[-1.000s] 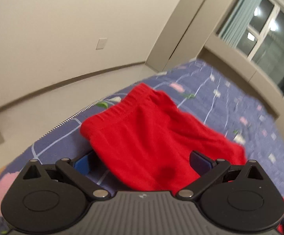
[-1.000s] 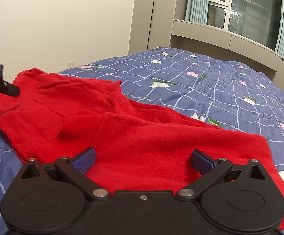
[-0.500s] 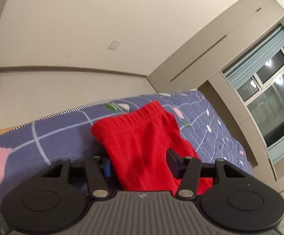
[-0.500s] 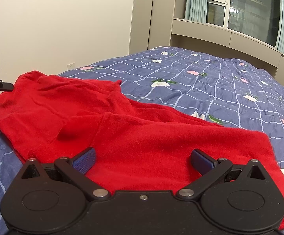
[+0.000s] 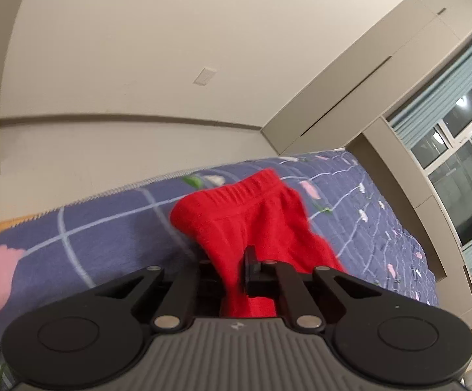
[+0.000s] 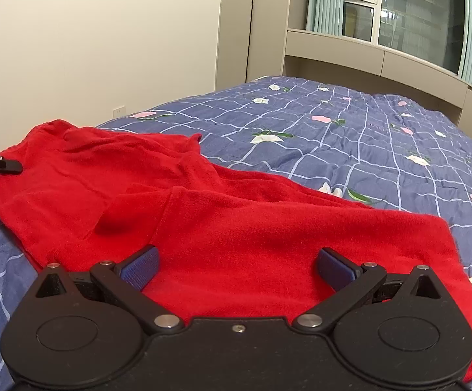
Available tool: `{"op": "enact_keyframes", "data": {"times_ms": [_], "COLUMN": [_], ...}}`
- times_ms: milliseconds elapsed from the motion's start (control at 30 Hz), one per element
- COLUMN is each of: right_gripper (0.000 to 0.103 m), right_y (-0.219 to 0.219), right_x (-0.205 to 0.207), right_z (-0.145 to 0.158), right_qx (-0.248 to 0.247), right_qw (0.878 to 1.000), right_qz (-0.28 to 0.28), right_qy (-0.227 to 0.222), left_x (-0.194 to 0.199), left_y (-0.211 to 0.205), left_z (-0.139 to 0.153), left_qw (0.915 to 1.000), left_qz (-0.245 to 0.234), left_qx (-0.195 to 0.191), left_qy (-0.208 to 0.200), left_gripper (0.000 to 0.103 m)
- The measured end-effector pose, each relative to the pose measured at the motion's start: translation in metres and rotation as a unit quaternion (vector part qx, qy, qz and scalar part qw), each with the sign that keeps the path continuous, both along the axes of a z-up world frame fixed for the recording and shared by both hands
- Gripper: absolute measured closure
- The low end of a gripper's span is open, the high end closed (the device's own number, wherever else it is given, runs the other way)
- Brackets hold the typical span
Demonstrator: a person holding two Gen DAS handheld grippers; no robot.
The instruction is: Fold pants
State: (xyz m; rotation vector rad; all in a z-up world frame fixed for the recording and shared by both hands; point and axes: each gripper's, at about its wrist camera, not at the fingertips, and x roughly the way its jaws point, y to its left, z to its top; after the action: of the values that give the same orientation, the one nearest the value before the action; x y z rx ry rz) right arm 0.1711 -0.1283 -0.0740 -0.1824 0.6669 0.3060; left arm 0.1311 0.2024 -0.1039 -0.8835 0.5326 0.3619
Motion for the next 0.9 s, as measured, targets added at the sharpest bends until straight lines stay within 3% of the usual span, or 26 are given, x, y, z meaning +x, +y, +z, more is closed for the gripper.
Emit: {"op": "enact_keyframes", "data": {"times_ms": [133,233,367,467,600,767,900], "right_gripper": [0.000,0.000,0.000,0.000,0.000,0.000,0.000], "right_y": [0.000,-0.001,-0.025,-0.048,-0.081,-0.125,-0.155], "right_x": [0.005,0.000,-0.015,-0.031,-0.050,-0.076,-0.094], "right_z": [0.008,0.021,0.046,0.061,0.069,0.075,0.072], "right_qx": [-0.002,-0.016,0.017,0.017,-0.005,-0.018,-0.026], "right_qw": [1.000,1.000,0.999,0.997,0.995,0.990,0.986], "right_qz": [-0.001,-0.014,-0.027,-0.045,-0.077,-0.124,-0.157], "right_qy": [0.016,-0.007,-0.039,-0.058,-0.060,-0.062,-0.055], "left_x": [0.004,0.008,0.013,0.018,0.023,0.033,0.034], "left_y": [-0.010,-0.022,-0.049,-0.079,-0.128,-0.205,-0.262], "left_z": [0.027,0.051,0.085,0.112,0.137,0.150,0.138], "left_qw": [0.9987,0.9955,0.9858,0.9735,0.9574,0.9222,0.8939], "left_qz": [-0.023,-0.047,-0.090,-0.131,-0.191,-0.291,-0.362], "left_qx": [0.040,0.071,0.116,0.152,0.167,0.214,0.237], "left_qy": [-0.024,-0.042,-0.080,-0.109,-0.138,-0.139,-0.117], "left_gripper": [0.098,0.098,0.098,0.098,0.098,0.098,0.098]}}
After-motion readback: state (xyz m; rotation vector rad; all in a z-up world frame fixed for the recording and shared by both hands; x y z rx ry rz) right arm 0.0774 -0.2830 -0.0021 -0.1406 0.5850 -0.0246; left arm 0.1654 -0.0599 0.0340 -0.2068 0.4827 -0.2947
